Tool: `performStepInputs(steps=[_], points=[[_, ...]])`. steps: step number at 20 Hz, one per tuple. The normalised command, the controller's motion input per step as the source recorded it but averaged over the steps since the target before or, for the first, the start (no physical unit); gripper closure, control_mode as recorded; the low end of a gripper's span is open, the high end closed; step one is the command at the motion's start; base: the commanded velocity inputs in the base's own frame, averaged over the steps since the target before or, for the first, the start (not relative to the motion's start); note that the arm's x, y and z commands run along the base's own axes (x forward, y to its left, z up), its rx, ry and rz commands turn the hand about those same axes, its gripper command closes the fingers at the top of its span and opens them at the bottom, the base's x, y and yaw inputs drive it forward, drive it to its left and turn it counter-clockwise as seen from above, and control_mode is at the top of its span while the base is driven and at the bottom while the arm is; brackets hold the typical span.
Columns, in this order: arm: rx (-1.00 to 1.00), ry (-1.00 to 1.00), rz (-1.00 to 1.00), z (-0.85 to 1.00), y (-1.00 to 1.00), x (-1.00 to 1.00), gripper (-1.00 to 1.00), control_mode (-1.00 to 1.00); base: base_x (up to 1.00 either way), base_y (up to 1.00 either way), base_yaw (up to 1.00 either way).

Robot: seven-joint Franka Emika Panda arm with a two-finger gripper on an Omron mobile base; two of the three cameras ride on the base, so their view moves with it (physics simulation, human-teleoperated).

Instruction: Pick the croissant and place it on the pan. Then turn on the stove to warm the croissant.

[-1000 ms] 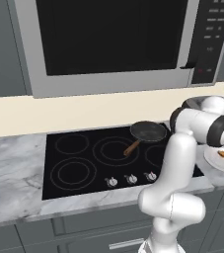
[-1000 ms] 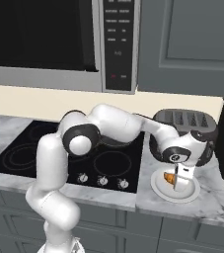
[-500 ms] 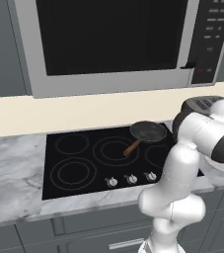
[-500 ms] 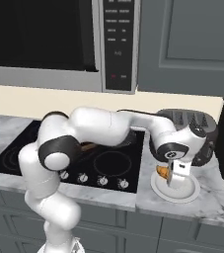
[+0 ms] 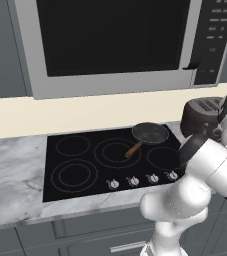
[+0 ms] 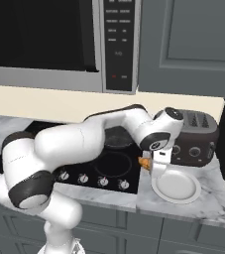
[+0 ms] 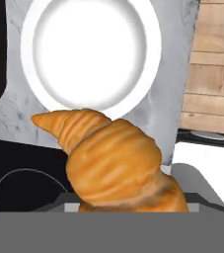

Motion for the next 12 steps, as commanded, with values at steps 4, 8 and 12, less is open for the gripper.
performStepInputs(steps=[4, 8, 12], points=[[-0.09, 0.0, 0.07, 0.26, 0.89, -0.21, 1.0, -1.0, 0.0, 0.0, 0.0], [-0.08, 0.0, 0.07, 0.21, 0.92, -0.17, 1.0, -1.0, 0.0, 0.0, 0.0], [-0.06, 0.0, 0.09, 0.2, 0.87, -0.08, 1.0, -1.0, 0.0, 0.0, 0.0]])
